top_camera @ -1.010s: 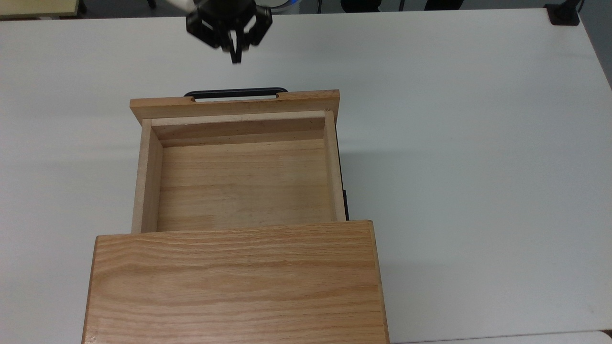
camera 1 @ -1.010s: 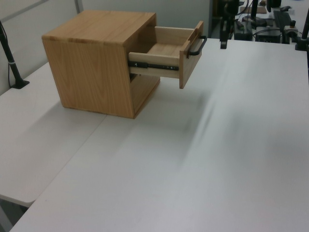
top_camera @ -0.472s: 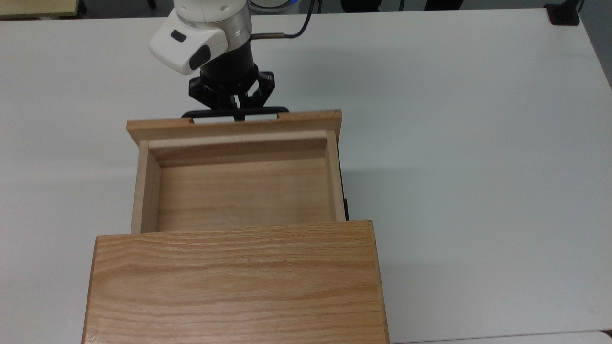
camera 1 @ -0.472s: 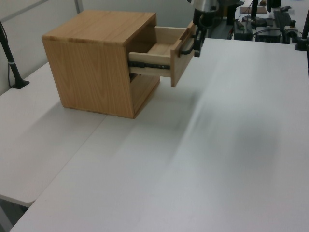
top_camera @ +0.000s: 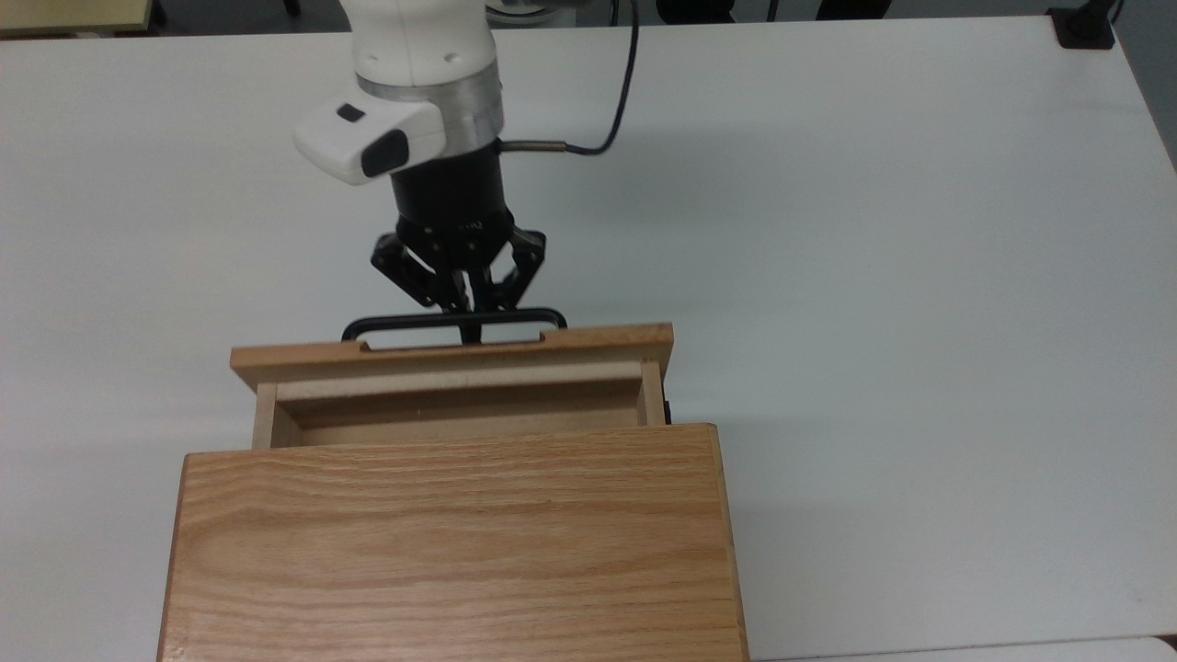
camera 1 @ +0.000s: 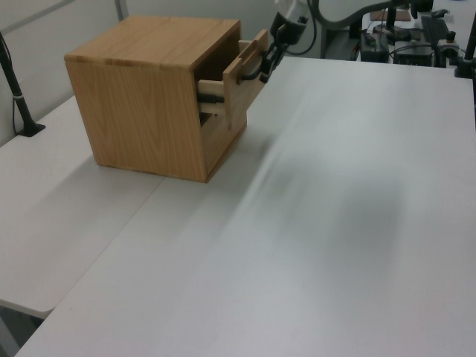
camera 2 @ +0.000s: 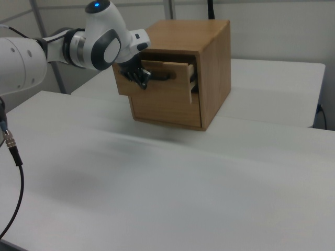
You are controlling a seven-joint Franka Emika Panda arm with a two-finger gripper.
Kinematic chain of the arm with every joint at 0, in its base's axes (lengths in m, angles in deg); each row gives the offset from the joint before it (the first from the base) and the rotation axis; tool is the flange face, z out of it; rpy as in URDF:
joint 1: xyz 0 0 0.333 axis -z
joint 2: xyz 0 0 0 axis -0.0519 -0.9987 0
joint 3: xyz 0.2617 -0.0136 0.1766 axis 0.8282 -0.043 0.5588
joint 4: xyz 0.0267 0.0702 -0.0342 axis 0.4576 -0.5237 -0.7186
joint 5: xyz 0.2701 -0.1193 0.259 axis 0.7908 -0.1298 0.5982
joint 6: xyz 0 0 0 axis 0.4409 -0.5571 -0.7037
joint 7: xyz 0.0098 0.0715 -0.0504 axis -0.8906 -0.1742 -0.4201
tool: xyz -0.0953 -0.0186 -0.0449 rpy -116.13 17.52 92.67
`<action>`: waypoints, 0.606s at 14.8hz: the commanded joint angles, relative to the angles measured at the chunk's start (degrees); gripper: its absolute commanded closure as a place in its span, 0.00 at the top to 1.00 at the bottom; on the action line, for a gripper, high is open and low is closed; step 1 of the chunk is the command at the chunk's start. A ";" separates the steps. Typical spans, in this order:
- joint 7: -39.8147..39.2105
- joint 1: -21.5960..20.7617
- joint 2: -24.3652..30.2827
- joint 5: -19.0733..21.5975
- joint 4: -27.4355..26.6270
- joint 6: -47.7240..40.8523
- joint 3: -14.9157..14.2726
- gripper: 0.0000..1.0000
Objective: Close the drawer by sliding it
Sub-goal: 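Push the drawer front into the wooden cabinet with the gripper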
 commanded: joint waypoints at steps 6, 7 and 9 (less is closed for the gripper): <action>3.35 -1.14 -6.79 0.25 1.88 25.90 -0.47 0.00; 3.35 -1.14 -6.71 0.07 1.79 26.52 -0.47 0.00; 3.35 -1.14 -6.62 -0.10 1.62 26.52 -0.47 0.00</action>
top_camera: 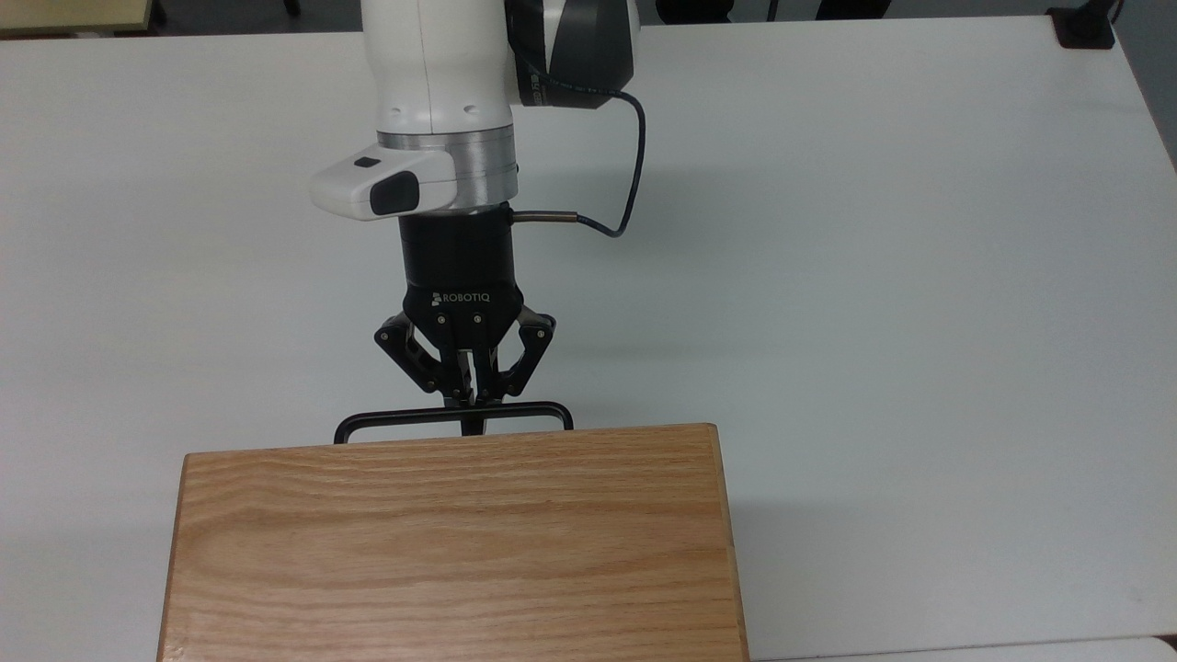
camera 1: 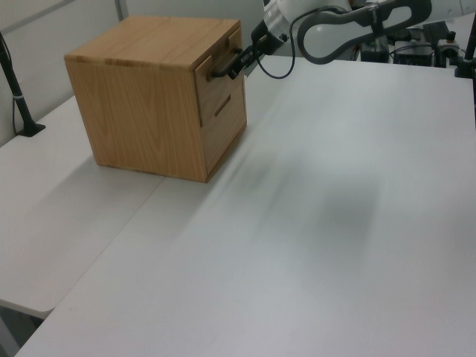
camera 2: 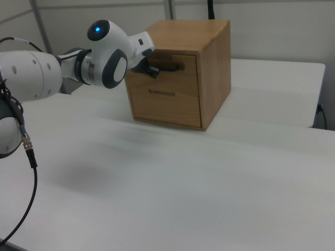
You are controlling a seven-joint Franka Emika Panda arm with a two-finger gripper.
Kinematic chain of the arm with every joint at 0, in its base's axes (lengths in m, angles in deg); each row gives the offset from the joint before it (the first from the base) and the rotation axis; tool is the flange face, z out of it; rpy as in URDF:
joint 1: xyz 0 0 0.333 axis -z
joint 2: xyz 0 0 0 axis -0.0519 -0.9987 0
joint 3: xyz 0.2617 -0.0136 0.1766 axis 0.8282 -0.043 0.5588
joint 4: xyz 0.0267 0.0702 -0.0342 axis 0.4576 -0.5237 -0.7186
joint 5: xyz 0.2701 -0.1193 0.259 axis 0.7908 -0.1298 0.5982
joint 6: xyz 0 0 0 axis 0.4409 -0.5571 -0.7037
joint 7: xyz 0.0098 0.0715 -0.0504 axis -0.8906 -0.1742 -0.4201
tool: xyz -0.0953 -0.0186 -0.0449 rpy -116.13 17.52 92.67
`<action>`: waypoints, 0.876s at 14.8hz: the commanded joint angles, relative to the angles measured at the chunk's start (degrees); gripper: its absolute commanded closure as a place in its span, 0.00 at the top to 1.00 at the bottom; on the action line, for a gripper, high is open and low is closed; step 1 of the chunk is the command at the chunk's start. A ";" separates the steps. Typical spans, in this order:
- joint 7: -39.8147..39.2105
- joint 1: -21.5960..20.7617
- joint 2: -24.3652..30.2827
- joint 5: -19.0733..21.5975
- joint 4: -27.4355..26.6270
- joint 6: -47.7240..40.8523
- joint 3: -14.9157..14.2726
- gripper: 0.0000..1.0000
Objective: Close the drawer by sliding it
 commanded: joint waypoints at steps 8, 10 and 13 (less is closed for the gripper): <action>0.67 -0.49 5.93 -3.61 -2.76 -13.84 -0.63 0.00; 0.85 -0.58 8.22 -3.70 -3.29 -23.16 -0.63 0.00; 0.67 -0.49 12.08 -3.79 -4.43 -35.12 -0.63 0.00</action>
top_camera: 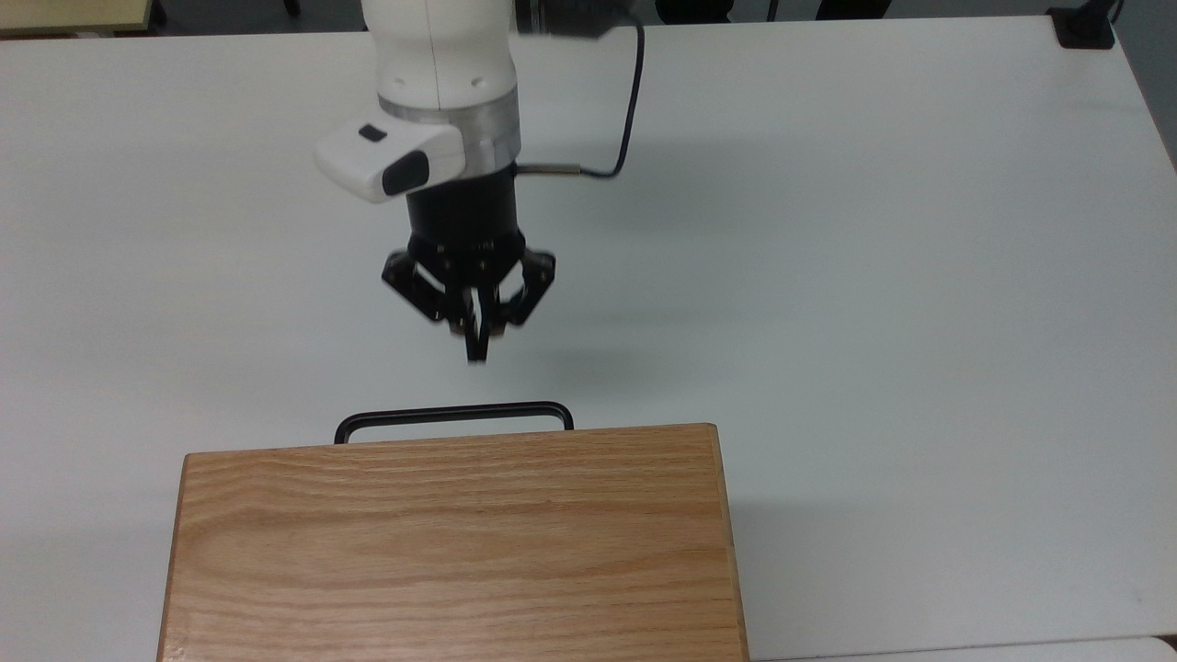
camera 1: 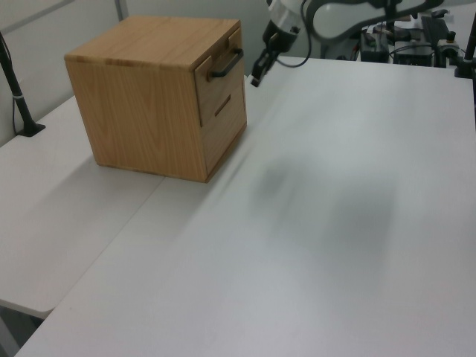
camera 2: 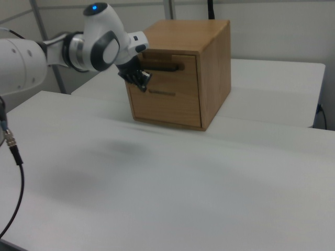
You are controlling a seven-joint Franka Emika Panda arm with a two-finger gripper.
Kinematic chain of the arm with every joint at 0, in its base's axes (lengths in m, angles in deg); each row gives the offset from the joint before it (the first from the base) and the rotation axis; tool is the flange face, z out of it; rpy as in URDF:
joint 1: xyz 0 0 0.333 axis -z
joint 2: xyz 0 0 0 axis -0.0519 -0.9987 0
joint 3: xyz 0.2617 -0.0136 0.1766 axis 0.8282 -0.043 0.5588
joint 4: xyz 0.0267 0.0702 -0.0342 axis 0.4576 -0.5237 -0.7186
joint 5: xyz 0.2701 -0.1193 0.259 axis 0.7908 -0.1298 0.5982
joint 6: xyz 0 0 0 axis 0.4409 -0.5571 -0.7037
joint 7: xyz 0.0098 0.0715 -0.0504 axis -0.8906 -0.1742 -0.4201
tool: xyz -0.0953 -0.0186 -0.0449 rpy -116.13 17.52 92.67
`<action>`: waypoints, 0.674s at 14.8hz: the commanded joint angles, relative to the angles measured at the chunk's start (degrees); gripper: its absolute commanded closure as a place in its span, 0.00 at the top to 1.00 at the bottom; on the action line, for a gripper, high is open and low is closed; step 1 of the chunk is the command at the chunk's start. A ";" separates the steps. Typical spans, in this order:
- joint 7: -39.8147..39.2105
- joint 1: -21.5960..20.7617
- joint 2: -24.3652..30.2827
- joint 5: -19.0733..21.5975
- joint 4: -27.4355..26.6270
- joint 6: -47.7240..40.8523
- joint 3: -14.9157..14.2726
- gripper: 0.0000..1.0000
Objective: Close the drawer by sliding it
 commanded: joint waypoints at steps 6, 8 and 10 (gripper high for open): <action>0.50 -0.70 18.30 -2.18 -11.70 -29.22 -0.04 0.00; 0.33 -0.70 22.17 -2.44 -13.55 -34.06 -0.04 0.00; 0.24 -0.61 24.81 -2.44 -14.08 -38.37 -0.04 0.10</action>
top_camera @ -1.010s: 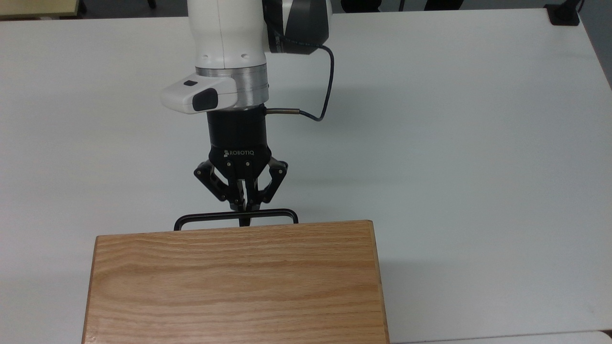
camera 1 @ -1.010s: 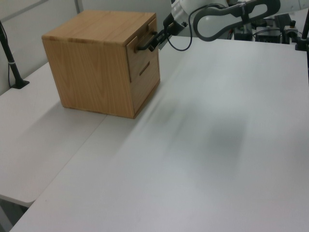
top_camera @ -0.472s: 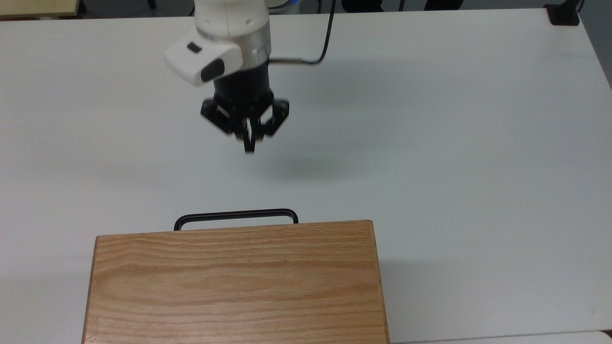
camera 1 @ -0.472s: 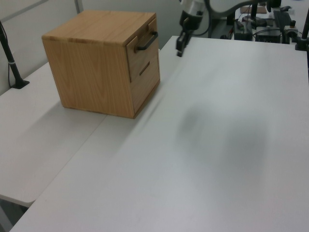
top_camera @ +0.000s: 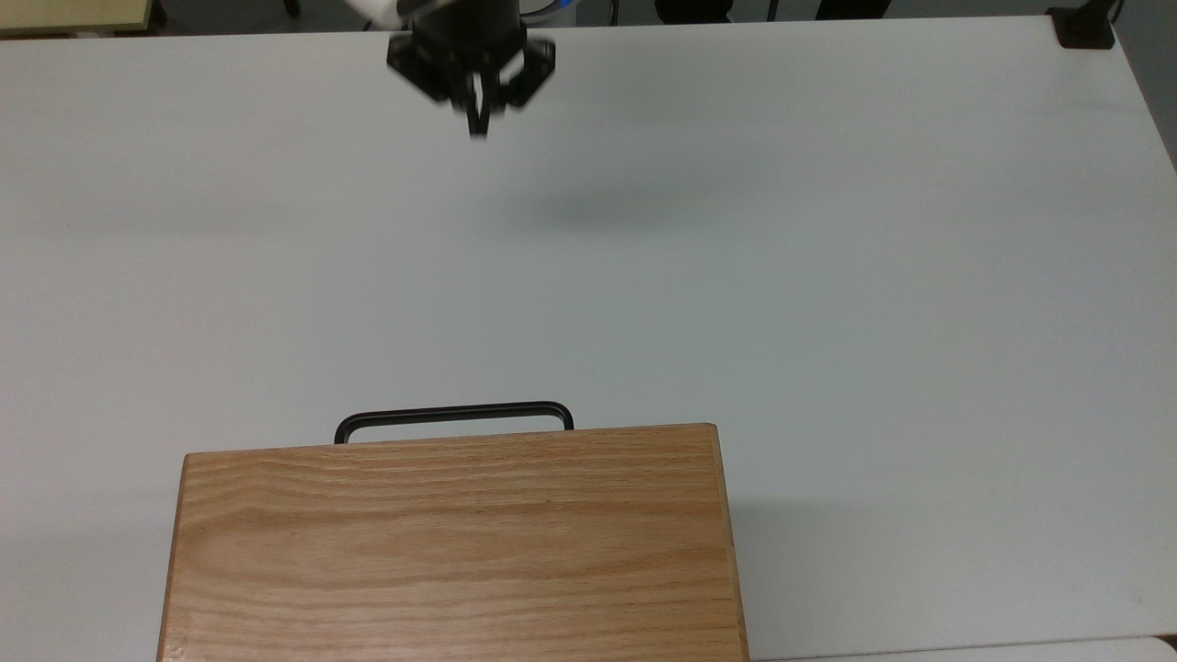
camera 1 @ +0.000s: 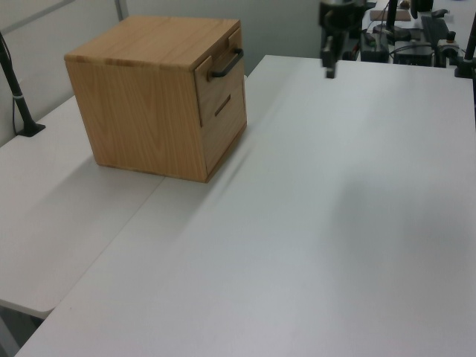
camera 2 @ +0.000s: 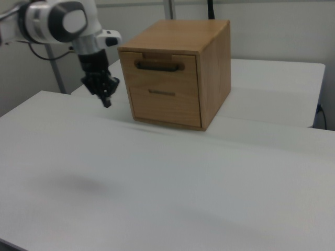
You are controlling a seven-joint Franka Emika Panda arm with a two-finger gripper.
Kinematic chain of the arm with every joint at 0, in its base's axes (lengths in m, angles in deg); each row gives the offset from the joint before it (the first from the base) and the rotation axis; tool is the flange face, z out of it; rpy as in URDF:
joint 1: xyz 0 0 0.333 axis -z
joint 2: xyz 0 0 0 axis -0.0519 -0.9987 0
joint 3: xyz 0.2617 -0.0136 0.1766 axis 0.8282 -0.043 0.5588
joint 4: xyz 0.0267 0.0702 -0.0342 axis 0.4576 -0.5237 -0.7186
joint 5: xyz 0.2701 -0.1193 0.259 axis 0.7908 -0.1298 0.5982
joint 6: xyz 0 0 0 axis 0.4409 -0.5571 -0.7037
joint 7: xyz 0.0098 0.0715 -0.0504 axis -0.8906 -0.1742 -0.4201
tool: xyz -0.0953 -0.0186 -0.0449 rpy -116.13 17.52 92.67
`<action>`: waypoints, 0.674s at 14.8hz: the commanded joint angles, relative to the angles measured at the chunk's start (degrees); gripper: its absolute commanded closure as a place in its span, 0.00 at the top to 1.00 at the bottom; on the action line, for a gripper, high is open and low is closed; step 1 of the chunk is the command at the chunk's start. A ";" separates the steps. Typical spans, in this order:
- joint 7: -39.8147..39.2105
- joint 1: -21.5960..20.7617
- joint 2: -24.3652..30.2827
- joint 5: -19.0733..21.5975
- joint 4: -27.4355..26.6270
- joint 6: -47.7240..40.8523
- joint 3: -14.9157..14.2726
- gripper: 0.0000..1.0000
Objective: Close the drawer by sliding it
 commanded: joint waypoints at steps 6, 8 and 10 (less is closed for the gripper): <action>0.33 0.49 8.41 -0.87 -4.99 -7.13 -0.50 1.00; 0.33 0.40 8.33 -0.87 -4.90 -7.13 -0.58 1.00; 0.33 0.31 8.06 -0.87 -4.64 -7.04 -0.58 1.00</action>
